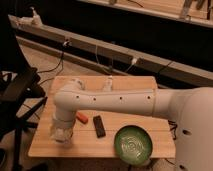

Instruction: Place the white sponge in the ceramic cup

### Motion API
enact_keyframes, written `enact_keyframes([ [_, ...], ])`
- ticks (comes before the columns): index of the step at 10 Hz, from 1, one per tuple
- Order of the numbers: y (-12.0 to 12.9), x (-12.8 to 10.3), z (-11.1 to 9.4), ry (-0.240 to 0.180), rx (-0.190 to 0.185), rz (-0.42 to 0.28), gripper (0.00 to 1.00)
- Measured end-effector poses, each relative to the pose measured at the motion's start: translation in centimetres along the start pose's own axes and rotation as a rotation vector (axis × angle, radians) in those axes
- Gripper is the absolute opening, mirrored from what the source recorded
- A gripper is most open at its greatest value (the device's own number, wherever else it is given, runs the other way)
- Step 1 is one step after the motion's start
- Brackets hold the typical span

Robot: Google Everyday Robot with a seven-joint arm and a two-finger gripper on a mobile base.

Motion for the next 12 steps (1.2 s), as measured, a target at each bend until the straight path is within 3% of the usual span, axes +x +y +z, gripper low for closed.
enact_keyframes([
  [2, 0.7, -0.7, 0.2, -0.007, 0.009, 0.015, 0.79],
  [8, 0.4, -0.1, -0.5, 0.000, 0.018, 0.005, 0.79],
  [10, 0.0, 0.3, -1.5, 0.026, 0.010, -0.001, 0.79],
  [12, -0.2, 1.1, -4.0, 0.095, 0.007, 0.021, 0.79],
])
